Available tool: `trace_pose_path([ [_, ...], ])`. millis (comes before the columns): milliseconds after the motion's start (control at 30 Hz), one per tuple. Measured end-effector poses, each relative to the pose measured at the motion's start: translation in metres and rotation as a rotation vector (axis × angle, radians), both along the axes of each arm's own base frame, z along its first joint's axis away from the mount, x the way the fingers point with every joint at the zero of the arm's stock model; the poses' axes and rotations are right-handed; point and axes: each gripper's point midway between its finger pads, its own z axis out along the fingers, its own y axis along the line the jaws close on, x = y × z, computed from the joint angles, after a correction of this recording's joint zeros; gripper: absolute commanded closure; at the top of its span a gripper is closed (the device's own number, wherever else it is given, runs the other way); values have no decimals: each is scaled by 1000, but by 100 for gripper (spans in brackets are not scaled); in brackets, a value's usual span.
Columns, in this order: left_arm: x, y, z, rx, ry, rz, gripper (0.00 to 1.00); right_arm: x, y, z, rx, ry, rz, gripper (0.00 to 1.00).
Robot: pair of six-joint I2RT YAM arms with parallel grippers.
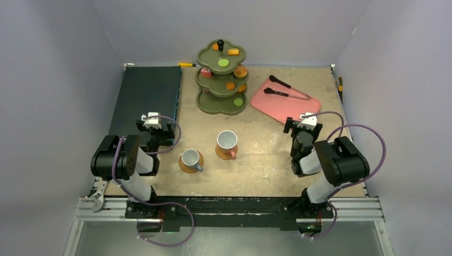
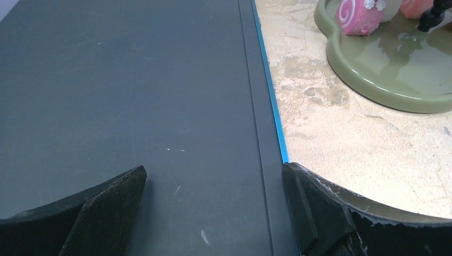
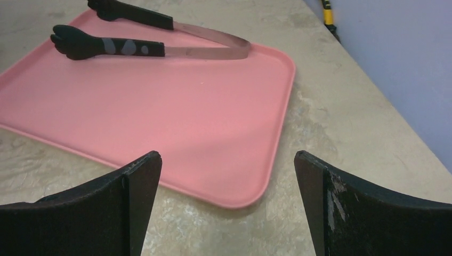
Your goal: Serve the afternoon tea
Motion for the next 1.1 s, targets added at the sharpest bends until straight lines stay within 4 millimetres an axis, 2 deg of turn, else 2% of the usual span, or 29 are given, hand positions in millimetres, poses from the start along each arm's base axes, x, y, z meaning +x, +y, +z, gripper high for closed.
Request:
trace_pose_path([
  [67, 3, 0, -1, 3, 8, 0, 1, 9, 2, 0, 23, 3, 23, 2],
  [200, 17, 3, 3, 8, 16, 17, 1, 25, -14, 23, 64, -74, 4, 2],
  [967, 18, 5, -3, 12, 46, 38, 0, 27, -13, 27, 79, -92, 20, 2],
  [1100, 21, 0, -2, 19, 46, 43, 1, 27, -13, 27, 79, -93, 20, 2],
])
